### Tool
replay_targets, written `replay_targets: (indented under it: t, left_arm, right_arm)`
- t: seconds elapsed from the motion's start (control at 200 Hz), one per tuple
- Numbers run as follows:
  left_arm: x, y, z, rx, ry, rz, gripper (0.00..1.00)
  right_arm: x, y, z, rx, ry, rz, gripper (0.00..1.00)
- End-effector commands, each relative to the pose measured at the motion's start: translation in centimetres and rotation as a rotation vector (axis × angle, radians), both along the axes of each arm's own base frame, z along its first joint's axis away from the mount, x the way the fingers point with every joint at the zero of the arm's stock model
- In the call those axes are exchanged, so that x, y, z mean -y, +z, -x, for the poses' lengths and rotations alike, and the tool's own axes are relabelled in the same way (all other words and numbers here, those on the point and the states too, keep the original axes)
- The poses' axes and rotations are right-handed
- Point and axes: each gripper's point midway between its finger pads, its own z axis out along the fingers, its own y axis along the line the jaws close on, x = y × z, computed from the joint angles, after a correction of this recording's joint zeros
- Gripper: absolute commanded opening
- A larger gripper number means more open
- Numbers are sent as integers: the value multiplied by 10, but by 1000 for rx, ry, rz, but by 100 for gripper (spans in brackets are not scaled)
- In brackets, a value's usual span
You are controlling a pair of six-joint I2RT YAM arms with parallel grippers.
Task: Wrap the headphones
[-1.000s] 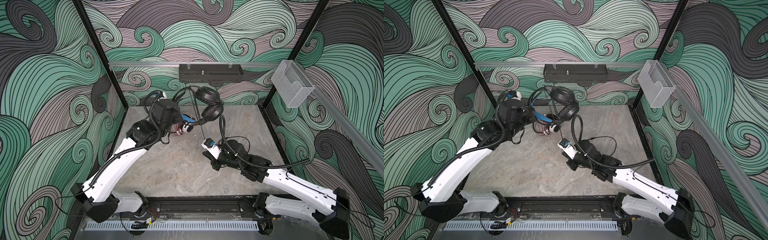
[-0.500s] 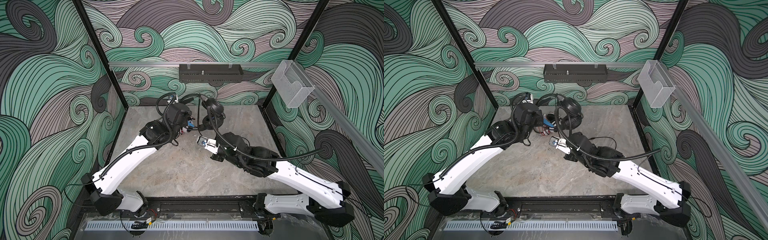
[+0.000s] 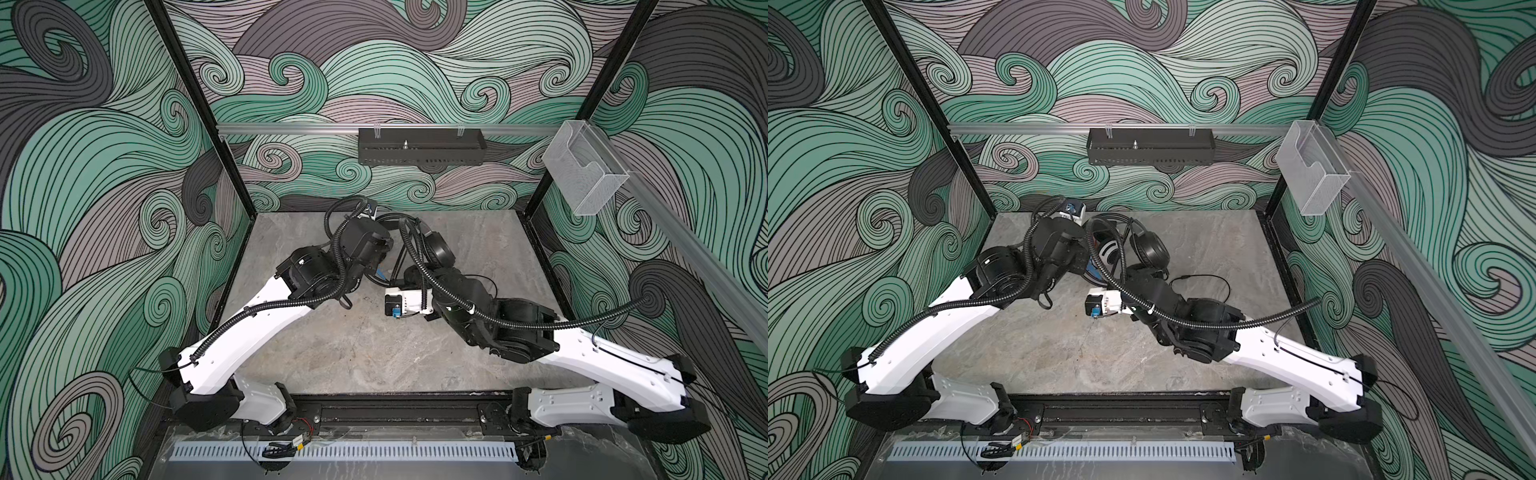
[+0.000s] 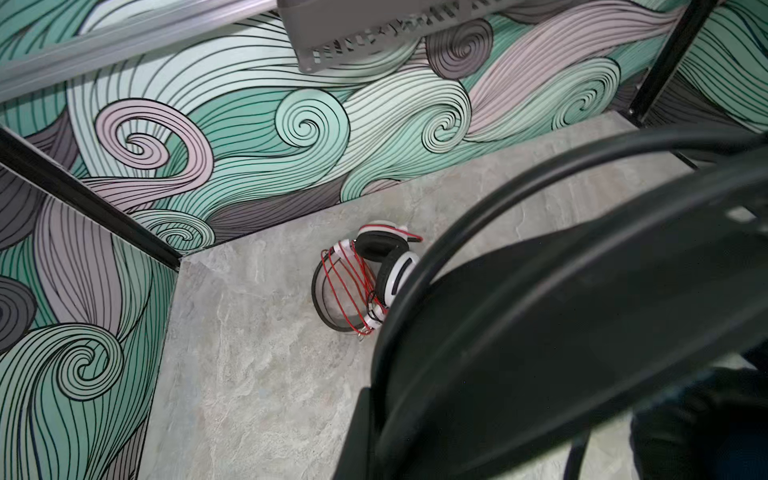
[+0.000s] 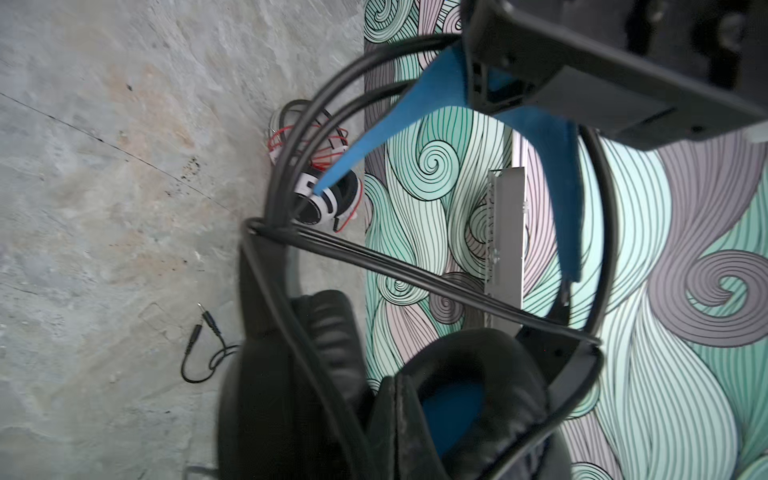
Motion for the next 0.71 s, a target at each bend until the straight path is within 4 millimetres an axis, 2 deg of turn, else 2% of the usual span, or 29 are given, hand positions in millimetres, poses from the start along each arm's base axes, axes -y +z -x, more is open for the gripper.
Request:
replay_targets:
  t: [0.0,0.09,0.225,0.335,0.485,0.7]
  left_arm:
    - [0,2,22,-66,-89,7,0]
    - [4,4,26,-80,-122,16,0]
    - [9,6,29,-94,-160,17,0]
    - [11,2,30,-107,-174,14,0]
    - [15,5,33,-109,-196,41,0]
    - [14,2,35,-125,-192,23,0]
  right_arm:
    - [12,14,-7,97,-52,15,7]
    - [11,8,-7,100,-51,25,7]
    - [11,16,-7,88,-60,-37,10]
    - [11,22,-7,88,-67,-68,20]
    - [13,19,-5,72,-67,-93,25]
    - [10,18,-4,30,-75,-152,43]
